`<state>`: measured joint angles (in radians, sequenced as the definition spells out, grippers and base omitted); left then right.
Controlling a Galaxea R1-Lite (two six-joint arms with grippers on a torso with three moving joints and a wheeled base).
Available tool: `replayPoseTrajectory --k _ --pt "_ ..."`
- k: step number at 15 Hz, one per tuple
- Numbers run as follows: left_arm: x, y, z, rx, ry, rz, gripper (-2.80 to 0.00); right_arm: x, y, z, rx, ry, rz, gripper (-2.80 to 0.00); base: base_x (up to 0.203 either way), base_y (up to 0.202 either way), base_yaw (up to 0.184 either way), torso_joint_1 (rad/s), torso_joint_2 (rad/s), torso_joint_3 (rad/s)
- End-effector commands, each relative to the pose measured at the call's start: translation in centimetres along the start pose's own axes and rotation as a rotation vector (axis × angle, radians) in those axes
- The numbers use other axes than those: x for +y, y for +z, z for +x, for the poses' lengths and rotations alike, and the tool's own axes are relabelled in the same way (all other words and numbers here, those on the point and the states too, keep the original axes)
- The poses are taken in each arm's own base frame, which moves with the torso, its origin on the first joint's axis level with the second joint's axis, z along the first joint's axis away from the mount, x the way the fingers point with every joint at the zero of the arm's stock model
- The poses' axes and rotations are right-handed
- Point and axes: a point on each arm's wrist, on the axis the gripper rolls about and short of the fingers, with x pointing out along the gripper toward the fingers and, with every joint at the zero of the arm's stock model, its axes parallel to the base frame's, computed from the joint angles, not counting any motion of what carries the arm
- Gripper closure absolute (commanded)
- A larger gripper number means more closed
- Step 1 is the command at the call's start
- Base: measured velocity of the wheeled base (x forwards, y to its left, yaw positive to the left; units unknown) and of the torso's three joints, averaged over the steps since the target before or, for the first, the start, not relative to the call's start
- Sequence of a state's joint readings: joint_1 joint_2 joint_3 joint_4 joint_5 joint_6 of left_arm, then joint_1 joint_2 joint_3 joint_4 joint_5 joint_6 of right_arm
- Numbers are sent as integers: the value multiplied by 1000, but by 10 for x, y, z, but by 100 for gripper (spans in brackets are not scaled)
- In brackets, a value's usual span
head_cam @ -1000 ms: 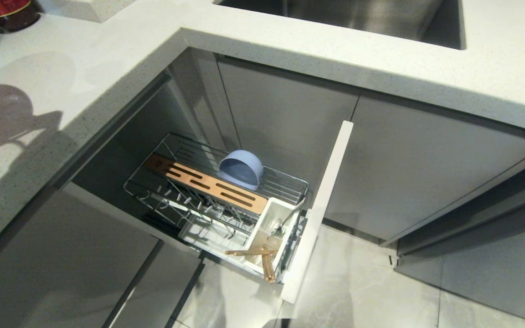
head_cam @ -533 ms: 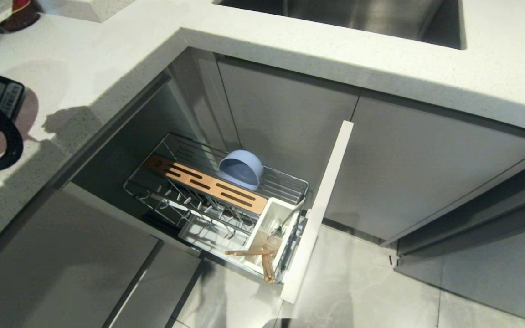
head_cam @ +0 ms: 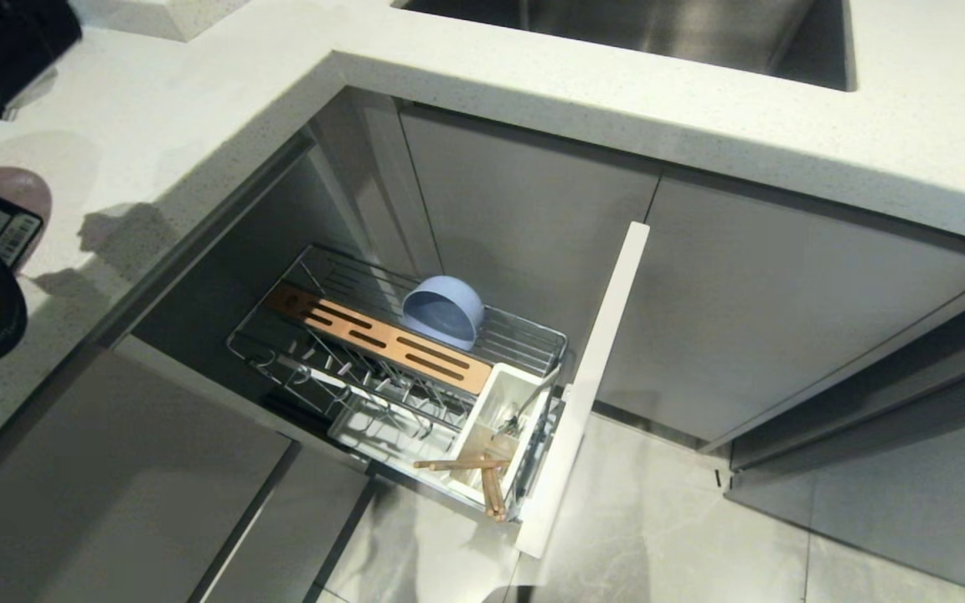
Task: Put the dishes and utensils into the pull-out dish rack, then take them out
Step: Take the plate out of the cupboard
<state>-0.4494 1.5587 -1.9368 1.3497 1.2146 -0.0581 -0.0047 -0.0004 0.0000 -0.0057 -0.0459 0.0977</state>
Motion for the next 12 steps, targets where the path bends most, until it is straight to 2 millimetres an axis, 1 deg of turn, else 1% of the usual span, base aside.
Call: replayPoseTrajectory --k 1,4,8,12 --pt "0 -3 5 34 -11 25 0 0 0 0 -5 0 1 0 0 0 0 0 0 0" --pt "-1 -4 6 51 -78 28 0 0 0 0 -5 0 1 0 0 0 0 0 0 0" --pt "0 -6 12 88 -98 29 0 0 0 0 -5 0 1 0 0 0 0 0 0 0" --pt "1 -10 13 111 -124 61 0 0 0 0 -5 0 1 0 0 0 0 0 0 0"
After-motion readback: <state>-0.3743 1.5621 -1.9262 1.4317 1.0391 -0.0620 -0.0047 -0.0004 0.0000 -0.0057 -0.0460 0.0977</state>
